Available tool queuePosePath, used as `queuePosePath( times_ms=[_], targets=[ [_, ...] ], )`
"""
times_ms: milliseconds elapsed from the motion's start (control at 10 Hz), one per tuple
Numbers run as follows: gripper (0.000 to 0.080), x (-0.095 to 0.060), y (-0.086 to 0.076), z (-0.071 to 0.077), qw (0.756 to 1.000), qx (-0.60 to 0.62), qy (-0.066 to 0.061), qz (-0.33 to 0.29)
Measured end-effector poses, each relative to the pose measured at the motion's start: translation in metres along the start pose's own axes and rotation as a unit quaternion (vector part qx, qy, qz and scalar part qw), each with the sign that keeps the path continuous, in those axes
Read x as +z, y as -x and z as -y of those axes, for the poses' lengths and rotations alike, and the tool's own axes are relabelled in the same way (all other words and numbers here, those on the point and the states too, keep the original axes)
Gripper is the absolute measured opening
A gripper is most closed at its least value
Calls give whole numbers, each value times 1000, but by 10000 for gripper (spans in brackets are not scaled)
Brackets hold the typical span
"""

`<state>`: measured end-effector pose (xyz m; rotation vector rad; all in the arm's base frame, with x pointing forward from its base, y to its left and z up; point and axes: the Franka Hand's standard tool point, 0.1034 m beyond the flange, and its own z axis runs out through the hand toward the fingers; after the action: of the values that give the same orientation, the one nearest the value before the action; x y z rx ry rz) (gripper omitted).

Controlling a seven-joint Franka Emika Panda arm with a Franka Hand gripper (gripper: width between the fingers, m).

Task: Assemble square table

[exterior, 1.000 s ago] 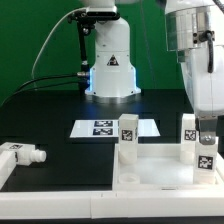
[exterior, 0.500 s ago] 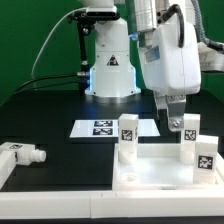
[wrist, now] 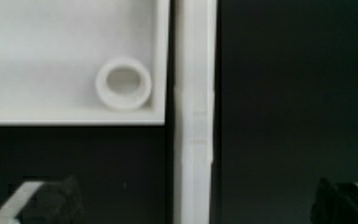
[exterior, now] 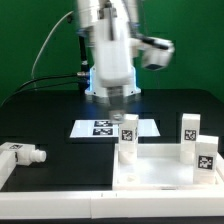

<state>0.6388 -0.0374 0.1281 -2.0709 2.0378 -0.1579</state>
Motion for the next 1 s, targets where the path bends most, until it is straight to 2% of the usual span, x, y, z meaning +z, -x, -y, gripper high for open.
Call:
queuePosePath(
  times_ms=[400, 500, 600, 700, 800, 900, 1000],
  targets=[
    [649, 1, -2, -1, 1000, 8, -1, 1],
    [649, 1, -8, -2, 1000, -8, -9, -1],
    [649, 4, -31, -13, 1000, -10, -20, -2],
    [649, 7, -51, -27, 1000, -12, -15, 10],
    [649, 11, -78, -43, 1000, 2, -16, 18],
    [649, 15, -96, -56, 1000, 12, -11, 9],
    [649, 18, -98, -57, 1000, 9, -17, -9]
  ],
)
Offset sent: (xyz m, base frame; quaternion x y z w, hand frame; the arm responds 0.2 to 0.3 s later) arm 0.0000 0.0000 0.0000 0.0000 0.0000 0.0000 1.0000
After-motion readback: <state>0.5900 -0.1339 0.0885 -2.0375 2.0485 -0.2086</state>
